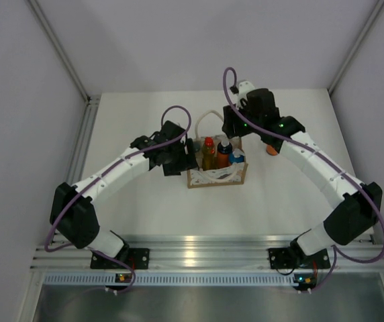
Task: Take the personal care products out of the canvas bag
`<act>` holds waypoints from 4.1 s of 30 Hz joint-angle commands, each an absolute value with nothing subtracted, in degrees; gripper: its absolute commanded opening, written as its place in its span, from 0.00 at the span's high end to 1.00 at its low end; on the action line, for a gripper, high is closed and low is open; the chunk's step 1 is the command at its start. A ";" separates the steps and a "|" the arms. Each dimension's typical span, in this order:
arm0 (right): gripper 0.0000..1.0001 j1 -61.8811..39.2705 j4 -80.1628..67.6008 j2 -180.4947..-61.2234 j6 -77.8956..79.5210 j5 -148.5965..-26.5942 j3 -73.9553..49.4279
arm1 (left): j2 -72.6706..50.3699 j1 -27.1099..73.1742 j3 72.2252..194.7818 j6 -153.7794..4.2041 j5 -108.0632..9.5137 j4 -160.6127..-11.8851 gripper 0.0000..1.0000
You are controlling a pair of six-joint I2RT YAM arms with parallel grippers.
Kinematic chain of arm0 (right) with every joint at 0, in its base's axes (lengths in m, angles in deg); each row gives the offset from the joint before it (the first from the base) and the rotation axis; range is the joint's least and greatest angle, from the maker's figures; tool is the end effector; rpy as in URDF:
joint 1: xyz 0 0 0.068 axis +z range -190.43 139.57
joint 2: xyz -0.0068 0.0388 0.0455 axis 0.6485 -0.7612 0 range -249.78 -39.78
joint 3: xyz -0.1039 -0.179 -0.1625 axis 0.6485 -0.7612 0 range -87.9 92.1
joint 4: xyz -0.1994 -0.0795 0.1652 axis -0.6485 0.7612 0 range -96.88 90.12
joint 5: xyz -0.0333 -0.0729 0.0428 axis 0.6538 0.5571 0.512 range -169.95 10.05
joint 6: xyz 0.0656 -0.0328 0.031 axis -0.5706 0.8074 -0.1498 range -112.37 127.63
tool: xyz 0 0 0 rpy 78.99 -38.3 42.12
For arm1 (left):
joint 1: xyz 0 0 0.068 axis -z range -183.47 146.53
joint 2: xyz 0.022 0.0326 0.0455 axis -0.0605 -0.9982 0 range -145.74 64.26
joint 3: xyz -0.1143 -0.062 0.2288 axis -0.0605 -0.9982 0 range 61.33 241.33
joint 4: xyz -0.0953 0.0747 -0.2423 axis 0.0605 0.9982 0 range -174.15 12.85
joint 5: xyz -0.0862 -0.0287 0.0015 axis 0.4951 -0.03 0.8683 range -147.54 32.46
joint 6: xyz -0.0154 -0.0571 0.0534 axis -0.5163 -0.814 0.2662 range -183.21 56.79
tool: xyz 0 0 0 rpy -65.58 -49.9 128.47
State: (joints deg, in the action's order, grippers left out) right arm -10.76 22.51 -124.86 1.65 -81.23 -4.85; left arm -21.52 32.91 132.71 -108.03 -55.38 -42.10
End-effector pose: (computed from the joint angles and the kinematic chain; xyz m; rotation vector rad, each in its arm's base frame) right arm 0.3267 0.1878 0.3431 -0.4531 2.0956 0.3910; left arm 0.2738 -0.2050 0.2427 -0.1809 2.6591 -0.5612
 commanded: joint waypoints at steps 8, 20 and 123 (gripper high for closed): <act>0.52 -6.16 23.09 -130.74 5.43 -81.10 -4.14 | -21.35 33.10 134.64 -108.03 -53.32 -40.64 0.23; 0.60 -6.07 23.01 -131.98 6.22 -80.22 -6.95 | -21.17 33.10 134.20 -109.00 -53.05 -40.38 0.22; 1.00 -22.50 14.14 -126.52 -5.03 -69.23 -6.24 | -23.28 33.10 135.60 -109.09 -53.76 -40.38 0.20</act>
